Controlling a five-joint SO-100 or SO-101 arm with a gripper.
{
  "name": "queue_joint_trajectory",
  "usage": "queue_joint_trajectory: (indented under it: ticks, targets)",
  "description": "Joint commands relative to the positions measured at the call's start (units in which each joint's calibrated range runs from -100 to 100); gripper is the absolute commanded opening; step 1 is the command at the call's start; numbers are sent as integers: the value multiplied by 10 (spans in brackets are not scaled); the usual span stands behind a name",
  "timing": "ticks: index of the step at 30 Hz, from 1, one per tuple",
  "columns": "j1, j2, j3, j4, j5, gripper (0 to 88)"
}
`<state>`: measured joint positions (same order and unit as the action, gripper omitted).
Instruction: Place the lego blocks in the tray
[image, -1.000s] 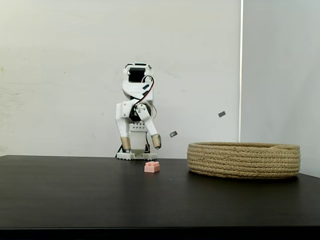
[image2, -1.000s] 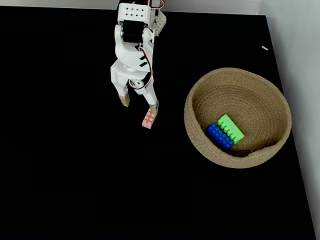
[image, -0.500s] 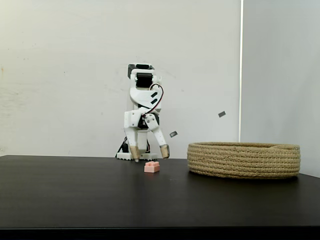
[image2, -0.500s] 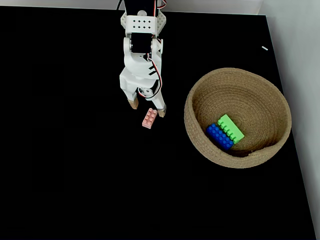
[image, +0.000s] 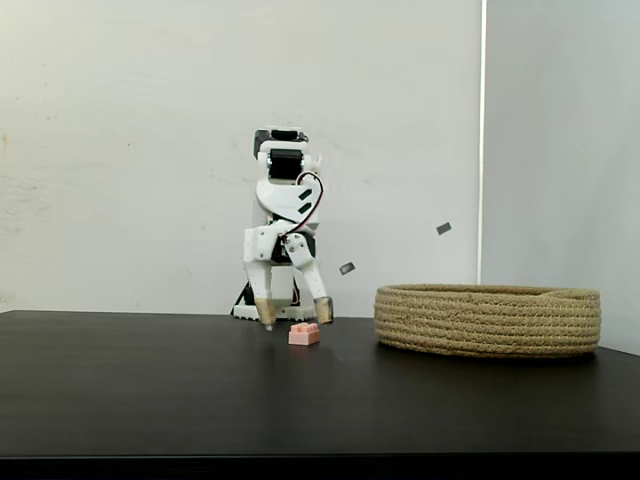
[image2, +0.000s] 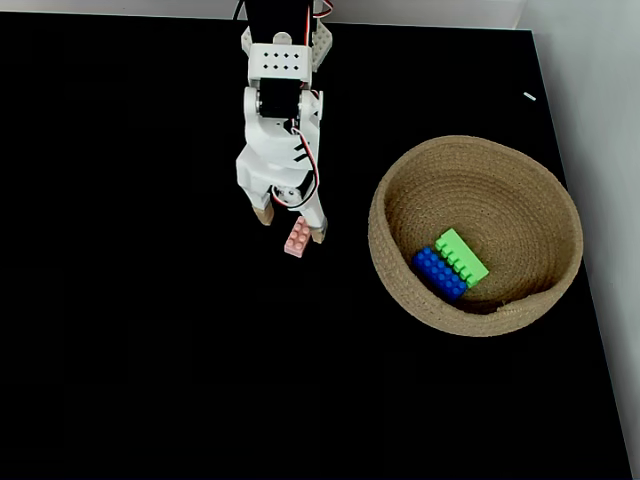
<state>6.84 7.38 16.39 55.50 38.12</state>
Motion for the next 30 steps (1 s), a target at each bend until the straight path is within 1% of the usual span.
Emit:
queue_joint_trajectory:
  ticks: [1, 12, 15, 18, 20, 21, 25, 28, 30]
  targets:
    - [2, -4, -39, 2, -2, 262]
    - [-10, 30, -63, -2, -9, 231]
    - [-14, 42, -76, -3, -13, 209]
    - [-18, 53, -86, -6, -15, 122]
    - [-22, 59, -88, -12, -18, 23]
    - [-25, 61, -88, -18, -21, 2]
    - [-31, 60, -91, -16, -24, 0]
    - [-30, 31, -111, 23, -22, 0]
    - [-26, -5, -152, 71, -26, 0]
